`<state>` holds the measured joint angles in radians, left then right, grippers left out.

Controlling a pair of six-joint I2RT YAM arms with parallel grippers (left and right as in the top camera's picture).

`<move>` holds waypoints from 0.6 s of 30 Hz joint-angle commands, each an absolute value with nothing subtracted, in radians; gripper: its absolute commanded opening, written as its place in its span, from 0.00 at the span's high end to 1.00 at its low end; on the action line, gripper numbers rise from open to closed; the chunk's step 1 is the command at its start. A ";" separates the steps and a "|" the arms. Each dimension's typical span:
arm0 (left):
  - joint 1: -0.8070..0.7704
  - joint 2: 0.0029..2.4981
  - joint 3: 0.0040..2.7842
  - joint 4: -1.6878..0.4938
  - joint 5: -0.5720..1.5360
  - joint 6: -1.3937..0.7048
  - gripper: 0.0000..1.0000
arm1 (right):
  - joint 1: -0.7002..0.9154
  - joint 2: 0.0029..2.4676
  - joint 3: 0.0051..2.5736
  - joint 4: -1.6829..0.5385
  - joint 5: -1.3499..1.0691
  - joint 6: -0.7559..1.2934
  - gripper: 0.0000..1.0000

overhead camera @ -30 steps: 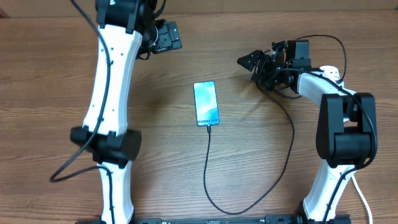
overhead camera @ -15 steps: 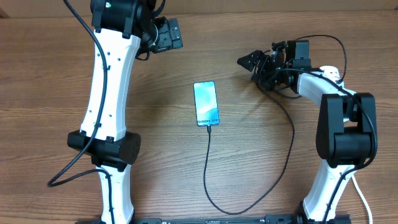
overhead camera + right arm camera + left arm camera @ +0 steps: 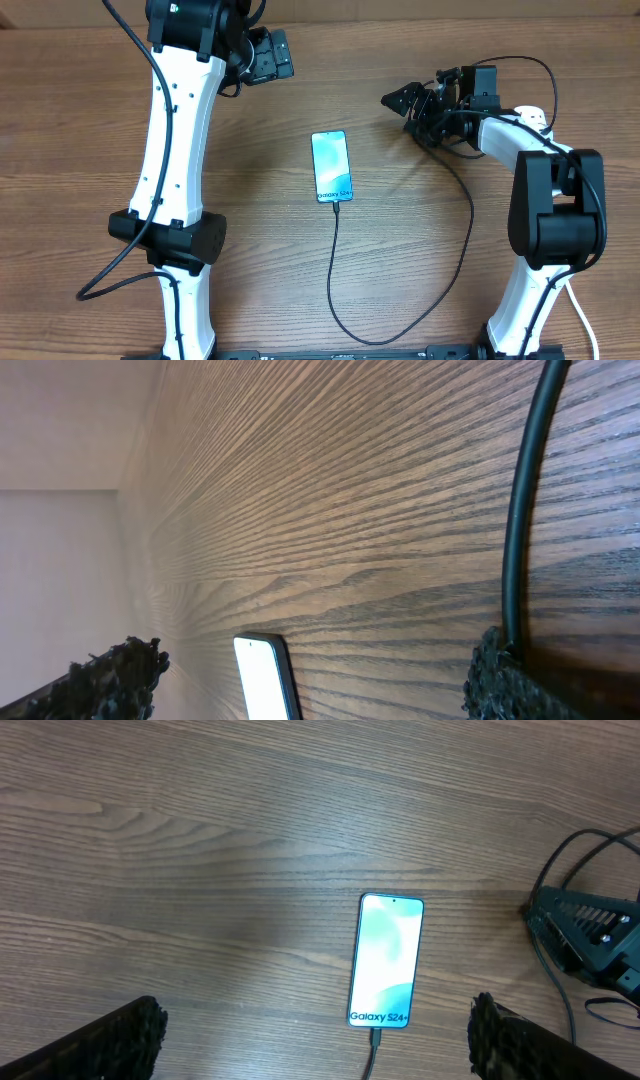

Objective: Plug charger to phone and switch on socket
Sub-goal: 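Open the left gripper and lift it away from the phone, then move the right gripper over the white power strip's switch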

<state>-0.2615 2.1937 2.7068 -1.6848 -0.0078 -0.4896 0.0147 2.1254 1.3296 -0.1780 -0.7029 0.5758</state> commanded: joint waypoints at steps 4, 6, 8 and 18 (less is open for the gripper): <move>-0.262 2.192 2.711 -1.689 -0.008 -0.471 0.00 | 0.015 2.117 1.336 -0.179 -0.711 0.572 0.00; -0.262 2.192 2.711 -1.689 -0.008 -0.471 0.00 | 0.015 2.117 1.336 -0.182 -0.710 0.575 0.00; -0.262 2.192 2.711 -1.689 -0.008 -0.471 0.00 | 0.015 2.117 1.336 -0.182 -0.711 0.575 0.00; -0.262 2.192 2.711 -1.689 -0.008 -0.471 0.00 | 0.015 2.117 1.336 -0.190 -0.719 0.540 0.00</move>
<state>-0.2615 2.1937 2.7068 -1.6848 -0.0078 -0.4900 0.0147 2.1254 1.3296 -0.1932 -0.7029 0.5743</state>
